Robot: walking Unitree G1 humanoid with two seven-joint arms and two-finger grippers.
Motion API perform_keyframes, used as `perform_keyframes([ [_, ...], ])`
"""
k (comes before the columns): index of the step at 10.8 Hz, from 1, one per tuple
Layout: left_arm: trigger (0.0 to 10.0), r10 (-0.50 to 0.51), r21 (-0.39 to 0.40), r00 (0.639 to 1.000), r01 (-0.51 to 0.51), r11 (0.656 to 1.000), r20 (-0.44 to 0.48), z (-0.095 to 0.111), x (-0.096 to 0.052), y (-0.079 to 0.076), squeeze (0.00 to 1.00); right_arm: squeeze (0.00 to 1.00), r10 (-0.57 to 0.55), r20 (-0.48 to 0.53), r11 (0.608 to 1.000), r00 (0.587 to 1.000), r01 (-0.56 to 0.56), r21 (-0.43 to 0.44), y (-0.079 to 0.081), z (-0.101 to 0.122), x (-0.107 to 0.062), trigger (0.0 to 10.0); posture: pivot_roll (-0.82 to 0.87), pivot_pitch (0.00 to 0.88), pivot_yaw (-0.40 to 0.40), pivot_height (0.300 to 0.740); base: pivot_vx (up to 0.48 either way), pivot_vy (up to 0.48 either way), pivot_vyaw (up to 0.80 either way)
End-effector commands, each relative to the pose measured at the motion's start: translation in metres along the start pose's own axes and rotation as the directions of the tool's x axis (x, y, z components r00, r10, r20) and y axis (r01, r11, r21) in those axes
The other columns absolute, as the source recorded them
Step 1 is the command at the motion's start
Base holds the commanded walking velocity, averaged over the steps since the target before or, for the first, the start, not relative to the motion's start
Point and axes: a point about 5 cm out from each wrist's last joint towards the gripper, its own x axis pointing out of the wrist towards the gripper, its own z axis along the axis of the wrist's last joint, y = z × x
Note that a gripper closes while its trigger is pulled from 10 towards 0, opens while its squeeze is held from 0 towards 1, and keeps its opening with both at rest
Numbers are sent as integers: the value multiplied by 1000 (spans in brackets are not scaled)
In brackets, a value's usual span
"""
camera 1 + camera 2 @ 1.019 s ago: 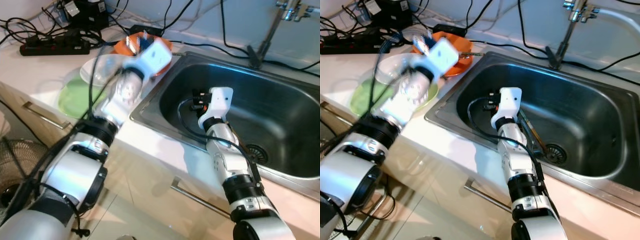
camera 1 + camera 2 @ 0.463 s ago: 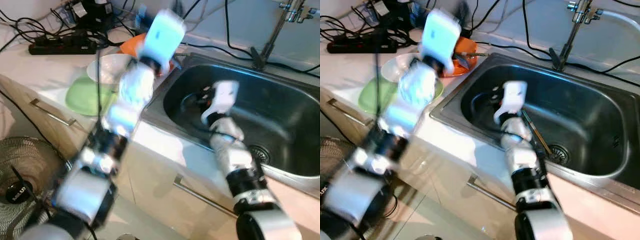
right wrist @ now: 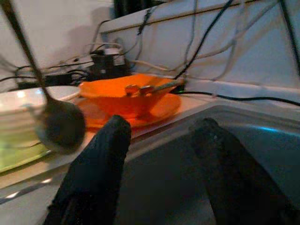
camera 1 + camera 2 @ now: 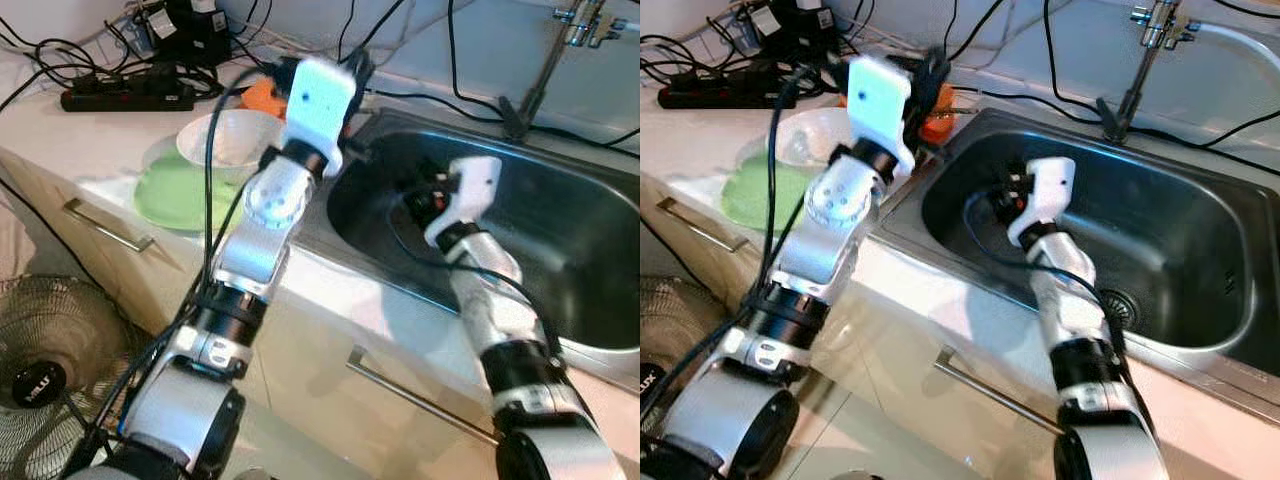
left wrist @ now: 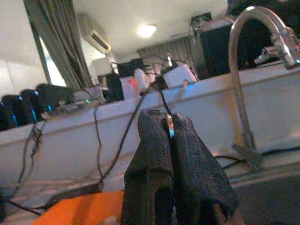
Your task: Kitchen organization
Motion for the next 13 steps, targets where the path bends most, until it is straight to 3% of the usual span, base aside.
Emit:
perform_keyframes([
  [1, 10000, -12, -17, 1000, 13, 1000, 27, 7, 1, -2, 0, 1000, 38, 15, 999, 999, -38, -4, 3, 5, 0, 10000, 164, 0, 1, 740, 0, 0, 0],
  [3, 10000, -42, -59, 999, 42, 997, -2, 0, -3, -13, 0, 1000, 86, 17, 996, 996, -86, -9, 10, 6, -1, 10000, 164, 0, -4, 740, 0, 0, 0],
  [4, 10000, -67, -90, 998, 66, 994, -17, -3, -5, -20, 0, 0, 121, 15, 993, 992, -121, -8, 15, 6, 0, 10000, 168, 0, -11, 740, 0, 0, 0],
  [9, 10000, -103, -143, 994, 97, 985, -30, -5, -6, -30, 0, 0, 202, 25, 979, 979, -202, 15, 27, 8, -1, 10000, 161, 14, -21, 740, 0, 0, 0],
  [11, 10000, -130, -163, 991, 124, 979, -25, -3, -6, -39, 0, 0, 276, 20, 961, 961, -277, 30, 39, 6, -4, 10000, 161, 23, -26, 740, 0, 0, 0],
  [13, 10000, -143, -178, 989, 137, 974, -22, -2, -6, -43, 0, 0, 274, 22, 961, 962, -274, 37, 40, 7, -3, 10000, 166, 25, -29, 740, 0, 0, 0],
])
